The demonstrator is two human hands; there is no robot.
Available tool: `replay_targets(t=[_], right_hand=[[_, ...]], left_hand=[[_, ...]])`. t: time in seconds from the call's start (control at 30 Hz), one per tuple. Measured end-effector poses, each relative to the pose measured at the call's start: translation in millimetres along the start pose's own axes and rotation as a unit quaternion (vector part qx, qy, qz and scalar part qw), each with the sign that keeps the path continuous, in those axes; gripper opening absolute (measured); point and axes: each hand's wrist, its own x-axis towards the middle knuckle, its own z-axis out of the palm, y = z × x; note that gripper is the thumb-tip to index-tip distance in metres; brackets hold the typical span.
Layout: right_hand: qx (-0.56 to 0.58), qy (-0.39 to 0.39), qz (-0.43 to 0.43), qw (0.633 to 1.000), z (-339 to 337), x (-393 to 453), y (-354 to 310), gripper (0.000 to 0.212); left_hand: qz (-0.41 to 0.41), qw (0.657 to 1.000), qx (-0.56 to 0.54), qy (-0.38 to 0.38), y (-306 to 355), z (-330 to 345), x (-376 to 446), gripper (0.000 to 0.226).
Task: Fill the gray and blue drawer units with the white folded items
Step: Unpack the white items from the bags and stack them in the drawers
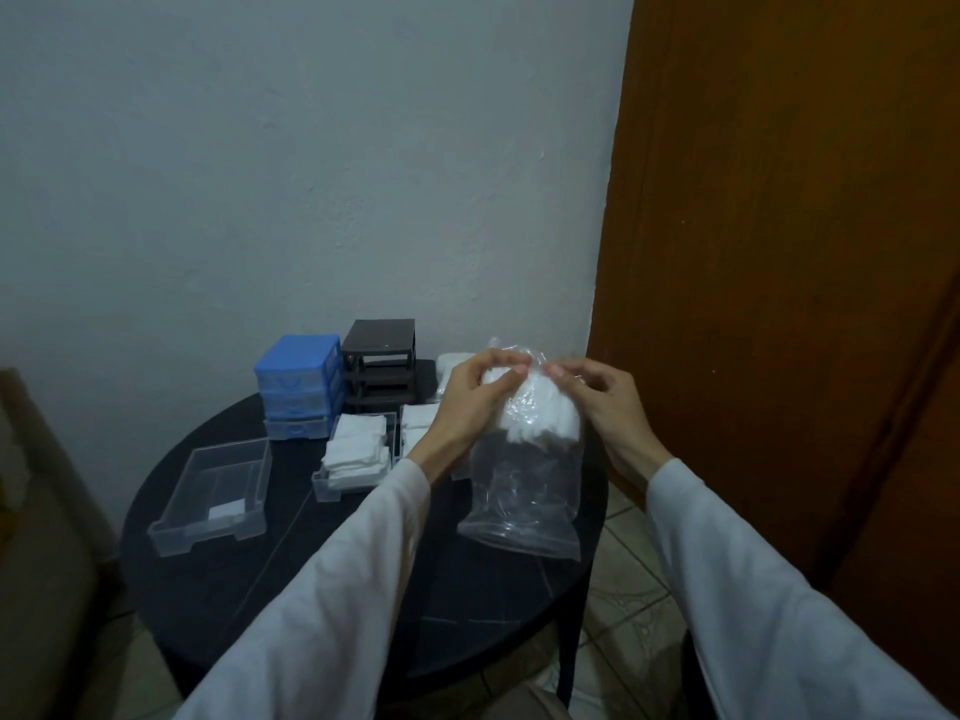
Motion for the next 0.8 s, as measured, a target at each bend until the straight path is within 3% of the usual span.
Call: replay_targets(t=[0.27, 0.4, 0.53, 0.63, 0.8], right_hand=[[-0.006, 0.012, -0.039, 0.999, 3, -2, 2, 0.017], [0.025, -0.061, -0.012, 0.998, 0, -5, 8, 0.024], [0.027, -0.064, 0.024, 0.997, -4, -7, 13, 0.024], [0.015, -0.04, 0.025, 0.999, -5, -7, 14, 0.025], [-0.014, -0.033, 0.02, 0.999, -2, -8, 18, 0.022]], left_hand=[[0.028, 0.998, 0.021, 0.045, -7, 2, 6, 0.015], [0.02, 0.995, -0.007, 0.098, -8, 0, 5, 0.013], [-0.005, 0.998, -0.034, 0.044, -4, -5, 1, 0.019], [0.001, 1.0, 0.016, 0.005, -5, -10, 0, 0.032], [-0.005, 0.999, 0.049, 0.001, -9, -12, -2, 0.039]])
